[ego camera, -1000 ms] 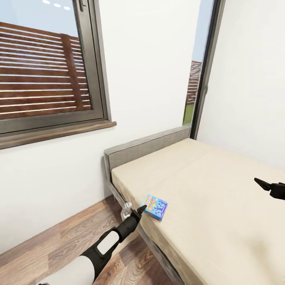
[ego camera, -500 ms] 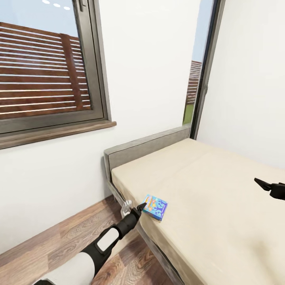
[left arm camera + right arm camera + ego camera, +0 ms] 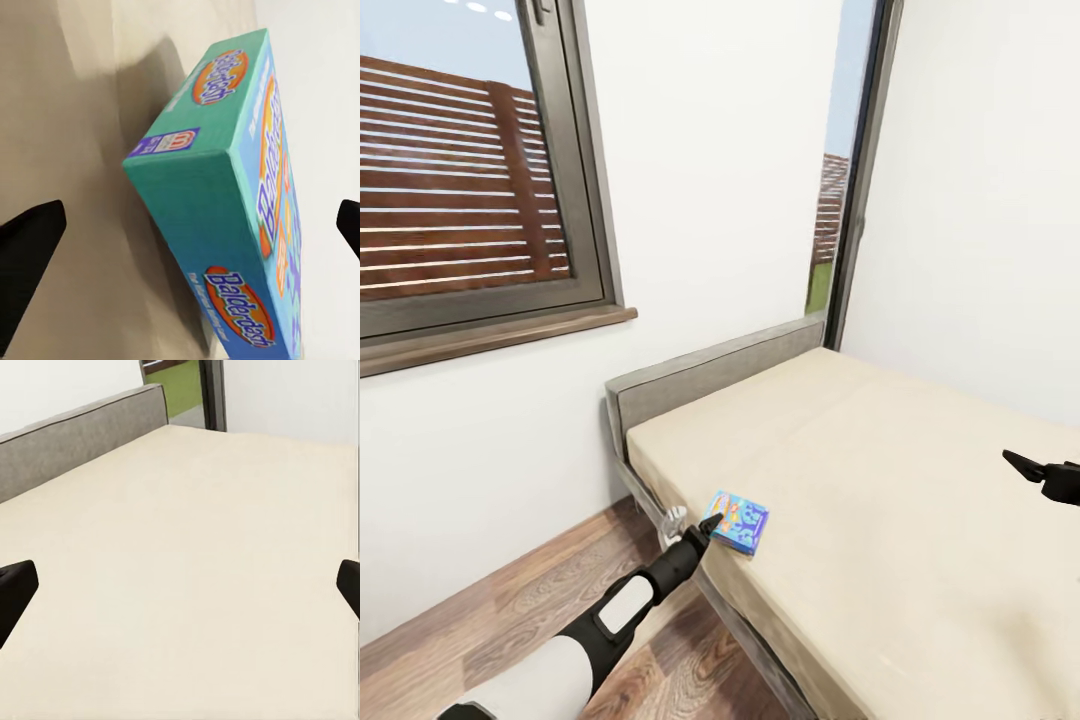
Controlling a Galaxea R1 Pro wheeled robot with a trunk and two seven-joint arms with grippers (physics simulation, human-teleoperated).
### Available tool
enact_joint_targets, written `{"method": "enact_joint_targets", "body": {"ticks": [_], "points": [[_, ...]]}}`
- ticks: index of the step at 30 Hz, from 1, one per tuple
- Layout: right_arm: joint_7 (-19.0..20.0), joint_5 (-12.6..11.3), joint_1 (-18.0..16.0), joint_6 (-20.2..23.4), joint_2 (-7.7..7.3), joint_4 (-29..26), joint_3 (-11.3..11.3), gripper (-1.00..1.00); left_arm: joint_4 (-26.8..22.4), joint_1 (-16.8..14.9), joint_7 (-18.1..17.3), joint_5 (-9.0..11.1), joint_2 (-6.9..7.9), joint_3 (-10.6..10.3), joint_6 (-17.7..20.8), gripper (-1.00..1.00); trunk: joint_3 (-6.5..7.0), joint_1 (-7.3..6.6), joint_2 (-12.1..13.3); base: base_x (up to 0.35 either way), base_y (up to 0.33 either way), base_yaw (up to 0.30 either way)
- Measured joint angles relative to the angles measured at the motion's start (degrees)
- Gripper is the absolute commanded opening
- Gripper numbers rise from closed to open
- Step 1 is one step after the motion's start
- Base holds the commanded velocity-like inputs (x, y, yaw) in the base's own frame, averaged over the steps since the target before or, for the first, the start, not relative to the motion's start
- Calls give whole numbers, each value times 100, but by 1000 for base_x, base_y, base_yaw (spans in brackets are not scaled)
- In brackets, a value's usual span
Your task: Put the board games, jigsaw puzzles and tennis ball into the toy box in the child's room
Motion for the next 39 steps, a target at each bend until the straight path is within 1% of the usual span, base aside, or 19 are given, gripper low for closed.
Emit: {"method": "enact_joint_targets", "body": {"ticks": [4, 26, 27, 29, 32, 39], "points": [[0, 0, 0, -1, 0, 0, -2, 100, 21, -1, -3, 2, 24, 2, 0, 100, 0, 0, 0, 0, 0, -46], [0, 1, 2, -2, 0, 0, 4, 100, 48, -7, -45, 13, 23, 1, -5, 100, 0, 0, 0, 0, 0, -4], [-1, 1, 3, -2, 0, 0, 4, 100, 47, -7, -45, 13, 23, 1, -5, -100, 0, 0, 0, 0, 0, 0], [-1, 1, 5, -2, 0, 0, 4, 100, 71, -8, -37, 13, 12, 14, -31, -100, 0, 1, 1, 0, 0, 0], [0, 0, 5, -2, 0, 0, 4, 100, -125, 59, -72, 16, 49, -5, 26, -100, 0, -1, -1, 0, 0, 0], [0, 0, 4, -2, 0, 0, 4, 100, -208, 90, -132, -24, 67, -14, 24, -100, 0, -1, -1, 0, 0, 0]]}}
